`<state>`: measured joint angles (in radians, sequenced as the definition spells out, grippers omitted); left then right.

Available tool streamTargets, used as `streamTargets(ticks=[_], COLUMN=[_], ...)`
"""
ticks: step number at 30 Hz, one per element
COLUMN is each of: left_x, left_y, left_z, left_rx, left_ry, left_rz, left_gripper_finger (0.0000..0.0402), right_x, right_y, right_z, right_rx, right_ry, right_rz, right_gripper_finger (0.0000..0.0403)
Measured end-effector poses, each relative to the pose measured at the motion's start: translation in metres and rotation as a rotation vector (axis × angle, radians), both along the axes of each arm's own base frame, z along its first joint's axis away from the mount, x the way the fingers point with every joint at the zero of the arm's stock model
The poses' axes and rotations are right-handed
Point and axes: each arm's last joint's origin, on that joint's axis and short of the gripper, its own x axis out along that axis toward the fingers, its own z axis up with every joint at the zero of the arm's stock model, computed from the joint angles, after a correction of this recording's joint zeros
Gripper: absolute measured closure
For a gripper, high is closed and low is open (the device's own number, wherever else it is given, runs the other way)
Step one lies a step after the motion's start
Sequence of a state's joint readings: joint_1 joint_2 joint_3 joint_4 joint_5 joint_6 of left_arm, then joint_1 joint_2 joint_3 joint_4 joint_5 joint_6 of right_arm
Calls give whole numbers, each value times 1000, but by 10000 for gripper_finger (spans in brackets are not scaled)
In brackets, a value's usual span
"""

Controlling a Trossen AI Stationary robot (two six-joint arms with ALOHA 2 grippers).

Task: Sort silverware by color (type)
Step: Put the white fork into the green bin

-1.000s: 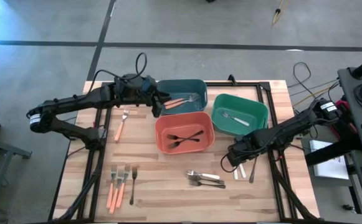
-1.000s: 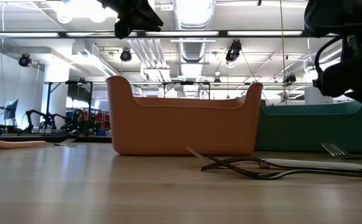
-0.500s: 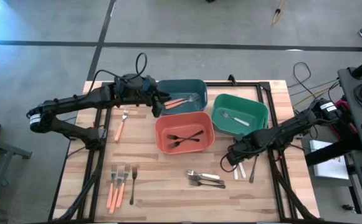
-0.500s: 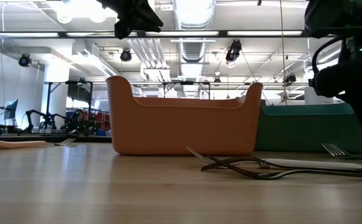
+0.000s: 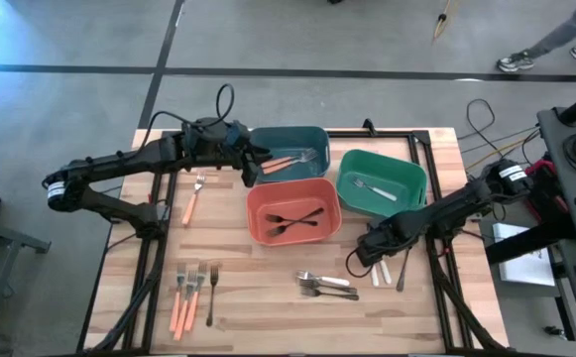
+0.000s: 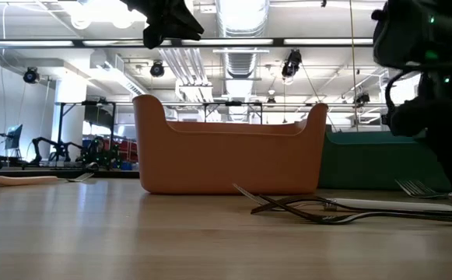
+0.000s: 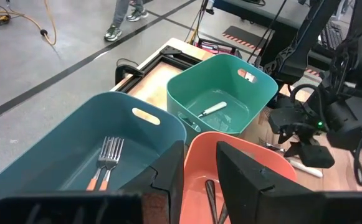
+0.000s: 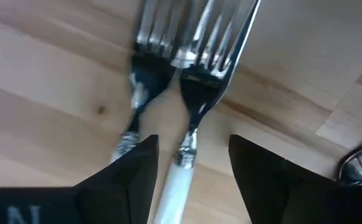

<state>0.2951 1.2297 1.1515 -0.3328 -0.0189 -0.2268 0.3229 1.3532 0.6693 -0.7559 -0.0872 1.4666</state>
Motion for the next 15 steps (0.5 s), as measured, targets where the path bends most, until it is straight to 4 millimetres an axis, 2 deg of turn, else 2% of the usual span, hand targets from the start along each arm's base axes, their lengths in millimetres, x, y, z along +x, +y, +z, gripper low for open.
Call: streamTargets(ticks=[9, 15], left_x=[0, 0], left_y=[0, 0], left_z=[0, 0], left_rx=[1, 1], left_ry=[0, 0], left_rz=[0, 0], left_gripper_finger=[325, 325], right_x=[4, 4], right_y=[2, 2], right_z=[-12, -15], right_rx=[-8, -7], right_ry=[55, 64], right_rz=[38, 53], right_gripper_finger=[240, 312])
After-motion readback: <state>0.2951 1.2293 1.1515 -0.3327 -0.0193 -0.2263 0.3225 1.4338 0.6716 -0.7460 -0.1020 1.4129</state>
